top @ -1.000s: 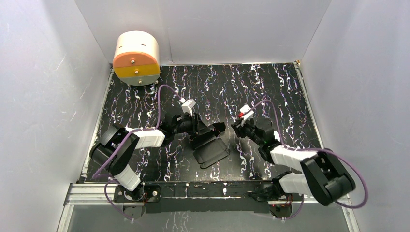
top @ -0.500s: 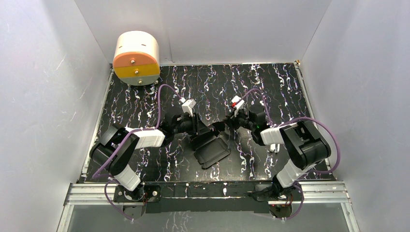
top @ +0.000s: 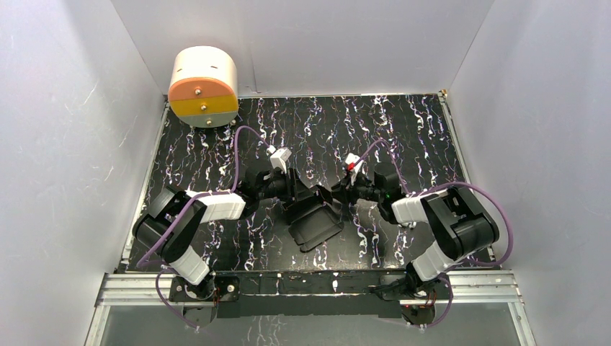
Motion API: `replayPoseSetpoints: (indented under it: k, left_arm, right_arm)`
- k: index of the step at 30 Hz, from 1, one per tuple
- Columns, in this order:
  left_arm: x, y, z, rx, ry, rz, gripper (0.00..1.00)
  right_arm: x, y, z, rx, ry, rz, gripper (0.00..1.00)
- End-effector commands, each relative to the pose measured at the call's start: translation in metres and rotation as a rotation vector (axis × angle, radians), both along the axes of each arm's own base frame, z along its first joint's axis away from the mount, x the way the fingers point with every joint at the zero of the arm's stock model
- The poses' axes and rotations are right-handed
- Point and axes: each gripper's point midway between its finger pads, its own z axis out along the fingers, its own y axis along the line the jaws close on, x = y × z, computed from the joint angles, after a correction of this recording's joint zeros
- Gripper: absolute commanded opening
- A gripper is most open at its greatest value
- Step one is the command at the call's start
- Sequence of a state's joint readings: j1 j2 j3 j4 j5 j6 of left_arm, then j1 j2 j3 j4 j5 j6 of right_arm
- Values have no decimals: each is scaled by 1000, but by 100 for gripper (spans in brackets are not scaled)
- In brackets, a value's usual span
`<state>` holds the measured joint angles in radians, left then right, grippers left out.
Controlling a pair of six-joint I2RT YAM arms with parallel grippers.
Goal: Fold the paper box
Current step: Fold the paper box at the center of the board.
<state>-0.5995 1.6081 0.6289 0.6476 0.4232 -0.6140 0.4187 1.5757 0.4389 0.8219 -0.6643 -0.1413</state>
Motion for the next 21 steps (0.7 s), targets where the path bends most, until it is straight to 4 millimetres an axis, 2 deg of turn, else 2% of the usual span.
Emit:
replayPoseSetpoints:
  k: [1, 9, 21]
  left_arm:
    - [-5, 8, -11, 41, 27, 31, 39]
    - [-11, -2, -11, 34, 21, -5, 35]
    - [-21, -17, 2, -47, 29, -81, 34]
  right_arm:
    - [-17, 13, 20, 56, -38, 79, 39]
    - [-22, 22, 16, 64, -55, 84, 40]
    - [-18, 35, 7, 50, -107, 84, 41]
